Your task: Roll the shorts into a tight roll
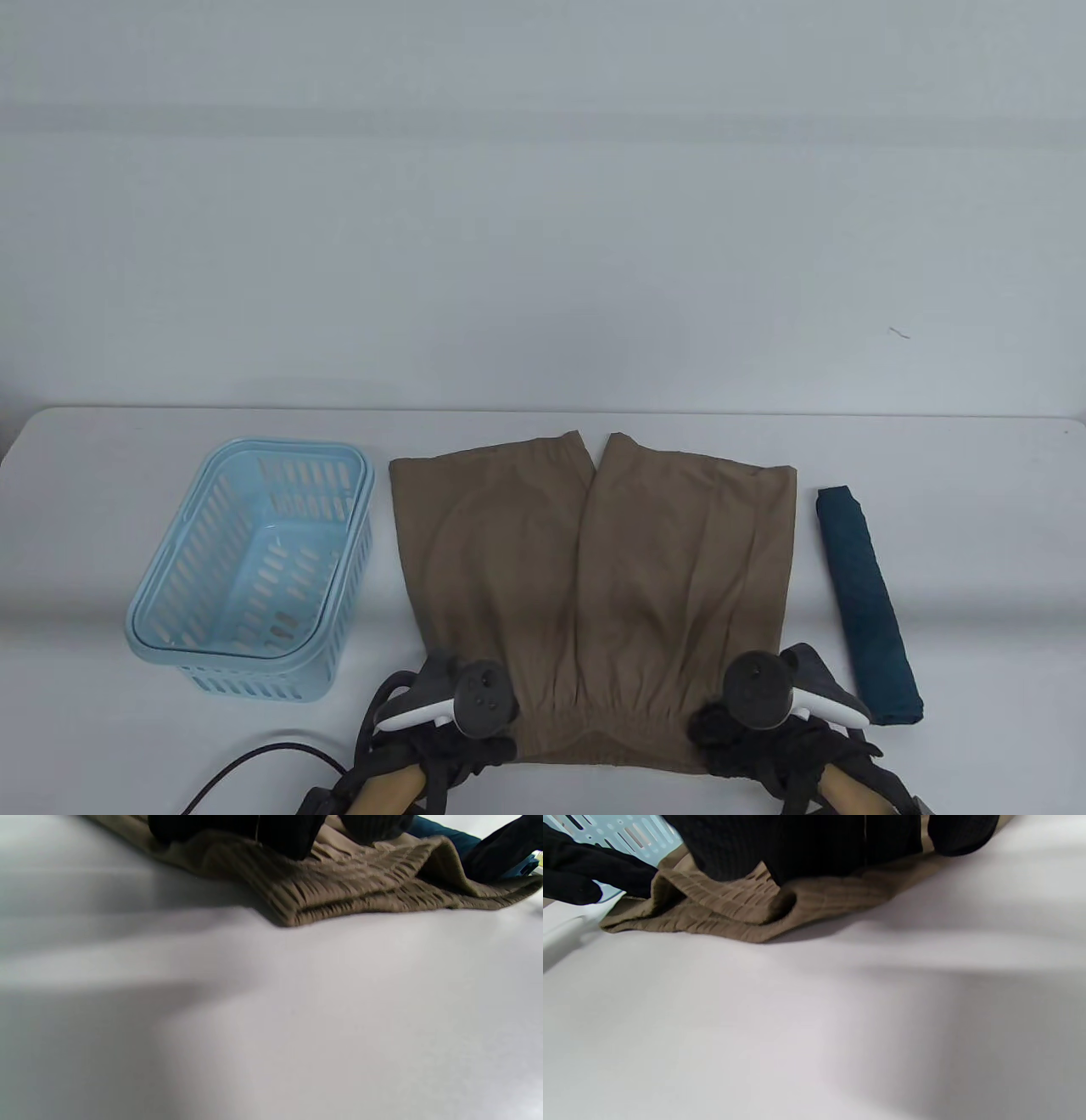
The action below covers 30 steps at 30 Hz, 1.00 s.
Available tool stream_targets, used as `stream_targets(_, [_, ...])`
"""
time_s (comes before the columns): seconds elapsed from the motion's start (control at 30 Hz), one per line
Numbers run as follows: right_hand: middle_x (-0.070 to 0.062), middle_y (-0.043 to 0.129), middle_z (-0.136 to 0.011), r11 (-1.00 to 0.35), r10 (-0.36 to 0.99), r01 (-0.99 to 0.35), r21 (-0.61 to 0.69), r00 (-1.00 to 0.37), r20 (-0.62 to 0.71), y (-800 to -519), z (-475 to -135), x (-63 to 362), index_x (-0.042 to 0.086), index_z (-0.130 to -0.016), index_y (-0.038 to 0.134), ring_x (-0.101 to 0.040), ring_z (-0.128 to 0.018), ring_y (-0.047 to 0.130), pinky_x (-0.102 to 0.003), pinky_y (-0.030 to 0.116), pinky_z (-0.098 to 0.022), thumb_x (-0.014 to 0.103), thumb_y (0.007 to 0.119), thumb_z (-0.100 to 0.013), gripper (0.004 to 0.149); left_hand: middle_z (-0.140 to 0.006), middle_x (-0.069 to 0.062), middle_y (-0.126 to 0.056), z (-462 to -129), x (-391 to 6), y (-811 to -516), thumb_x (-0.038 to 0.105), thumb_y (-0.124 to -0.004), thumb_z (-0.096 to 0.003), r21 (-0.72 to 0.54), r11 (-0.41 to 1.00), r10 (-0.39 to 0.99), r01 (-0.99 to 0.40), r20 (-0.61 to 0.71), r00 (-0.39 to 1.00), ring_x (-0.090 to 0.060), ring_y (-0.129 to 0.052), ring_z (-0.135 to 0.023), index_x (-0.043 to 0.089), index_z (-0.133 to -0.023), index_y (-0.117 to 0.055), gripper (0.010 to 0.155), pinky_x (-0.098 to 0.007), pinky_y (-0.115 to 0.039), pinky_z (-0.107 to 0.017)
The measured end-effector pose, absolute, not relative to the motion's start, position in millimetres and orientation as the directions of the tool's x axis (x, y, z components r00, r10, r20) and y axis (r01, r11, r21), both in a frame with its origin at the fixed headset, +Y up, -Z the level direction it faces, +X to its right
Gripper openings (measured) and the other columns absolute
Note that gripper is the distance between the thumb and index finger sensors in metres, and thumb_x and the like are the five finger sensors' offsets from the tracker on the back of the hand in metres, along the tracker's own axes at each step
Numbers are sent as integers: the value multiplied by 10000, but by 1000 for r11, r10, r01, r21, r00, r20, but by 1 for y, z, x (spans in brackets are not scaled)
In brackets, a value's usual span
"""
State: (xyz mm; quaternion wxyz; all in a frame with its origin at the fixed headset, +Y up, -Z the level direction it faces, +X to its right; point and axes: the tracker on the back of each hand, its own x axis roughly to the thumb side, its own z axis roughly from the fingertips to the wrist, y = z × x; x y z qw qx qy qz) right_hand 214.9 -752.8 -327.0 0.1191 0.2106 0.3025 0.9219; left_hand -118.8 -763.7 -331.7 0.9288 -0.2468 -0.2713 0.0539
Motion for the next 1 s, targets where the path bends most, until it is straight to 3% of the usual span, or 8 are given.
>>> stream_targets(0.13, [-106, 659, -1064, -784, 361, -110, 610, -881, 305, -752, -327, 215, 163, -990, 672, -377, -990, 626, -599, 515, -707, 370, 681, -515, 518, -1091, -185, -631, -331, -120, -760, 443, -589, -550, -486, 874, 249, 15, 474, 845, -463, -625, -1002, 120, -1034, -650, 585, -689, -385, -690])
stream_targets(0.23, [-113, 724, -1036, -860, 329, -147, 488, -892, 311, -743, -327, 217, 167, -974, 704, -380, -941, 733, -595, 561, -687, 362, 682, -513, 501, -1100, -192, -620, -331, -120, -759, 432, -590, -555, -483, 876, 259, 2, 472, 843, -473, -621, -1004, 122, -1043, -636, 580, -687, -373, -691])
stream_targets(0.37, [-112, 670, -1071, -903, 347, -216, 371, -876, 336, -724, -327, 208, 170, -1006, 657, -391, -989, 654, -588, 543, -699, 353, 676, -516, 524, -1119, -202, -598, -340, -115, -745, 408, -584, -564, -440, 896, 279, -60, 454, 846, -491, -605, -1019, 126, -1055, -620, 567, -692, -354, -691])
stream_targets(0.53, [-147, 543, -1125, -854, 447, -259, 450, -808, 384, -715, -323, 170, 145, -1065, 536, -417, -1030, 542, -589, 505, -716, 352, 669, -522, 596, -1142, -227, -522, -369, -92, -721, 391, -590, -566, -355, 933, 221, -54, 449, 866, -513, -538, -1036, 119, -1077, -572, 579, -704, -310, -684])
stream_targets(0.7, [-169, 437, -1150, -870, 384, -170, 464, -823, 419, -725, -316, 129, 118, -1086, 460, -439, -1056, 389, -613, 416, -730, 359, 660, -521, 646, -1148, -224, -492, -408, -52, -694, 390, -597, -563, -252, 967, 136, -22, 442, 886, -506, -513, -1043, 104, -1093, -518, 608, -701, -247, -680])
stream_targets(0.87, [-175, 393, -1155, -859, 349, -92, 503, -824, 446, -744, -309, 106, 115, -1092, 425, -442, -1054, 382, -608, 420, -730, 371, 648, -523, 662, -1175, -175, -420, -447, -8, -690, 366, -605, -563, -316, 947, 191, -54, 423, 886, -473, -452, -1073, 143, -1093, -527, 581, -684, -206, -688])
stream_targets(1.0, [-174, 400, -1154, -847, 345, -64, 528, -822, 452, -759, -307, 99, 115, -1091, 433, -446, -1038, 465, -606, 466, -718, 374, 637, -526, 654, -1192, -123, -355, -470, 19, -708, 367, -608, -561, -381, 923, 128, 47, 421, 898, -439, -454, -1086, 191, -1085, -563, 554, -657, -221, -708])
